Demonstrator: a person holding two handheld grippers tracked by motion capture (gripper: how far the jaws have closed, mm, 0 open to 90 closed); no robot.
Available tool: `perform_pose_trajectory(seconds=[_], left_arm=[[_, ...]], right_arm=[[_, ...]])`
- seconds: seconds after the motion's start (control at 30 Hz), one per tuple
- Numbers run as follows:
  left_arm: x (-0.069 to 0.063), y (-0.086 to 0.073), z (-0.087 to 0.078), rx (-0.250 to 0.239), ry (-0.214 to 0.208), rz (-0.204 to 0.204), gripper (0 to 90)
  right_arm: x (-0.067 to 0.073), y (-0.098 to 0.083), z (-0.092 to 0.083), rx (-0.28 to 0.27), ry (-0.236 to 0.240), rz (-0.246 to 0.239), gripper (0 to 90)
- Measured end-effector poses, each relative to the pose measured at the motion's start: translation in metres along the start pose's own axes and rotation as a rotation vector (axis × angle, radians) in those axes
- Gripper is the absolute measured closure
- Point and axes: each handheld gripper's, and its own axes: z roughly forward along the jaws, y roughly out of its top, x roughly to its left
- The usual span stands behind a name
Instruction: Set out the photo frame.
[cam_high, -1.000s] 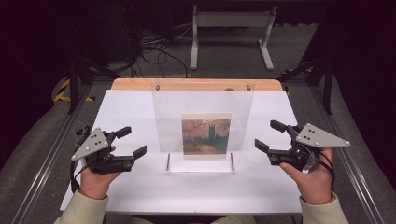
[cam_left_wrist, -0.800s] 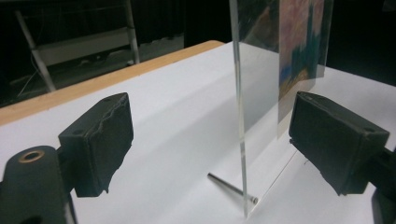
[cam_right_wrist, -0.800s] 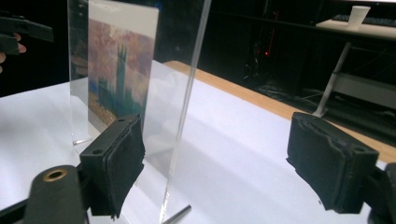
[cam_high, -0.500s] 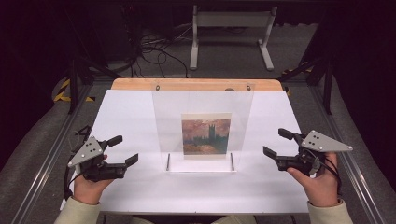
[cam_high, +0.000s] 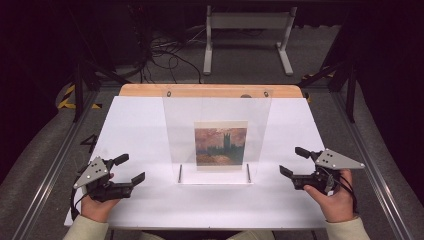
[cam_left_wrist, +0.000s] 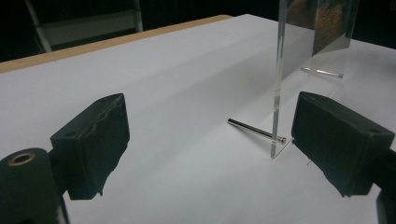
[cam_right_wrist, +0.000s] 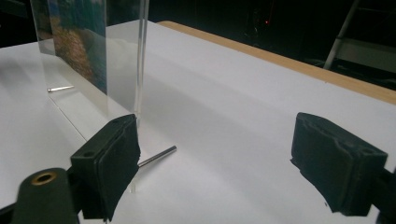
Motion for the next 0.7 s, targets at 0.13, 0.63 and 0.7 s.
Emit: perform_pose_trajectory(seconds=[0.13, 0.63, 0.7], left_arm=[[0.000, -0.011, 0.005, 0.002, -0.018, 0.000, 12.1], [0.007, -0.026, 0.017, 0.070, -0.003, -0.043, 12.6], [0.006, -0.026, 0.017, 0.074, 0.000, -0.036, 12.6]], right_arm=[[-0.002, -0.019, 0.009, 0.034, -0.003, 0.014, 15.3], [-0.001, -0.050, 0.033, 0.164, -0.003, 0.042, 13.6], [-0.001, -0.050, 0.033, 0.166, -0.003, 0.044, 13.6]])
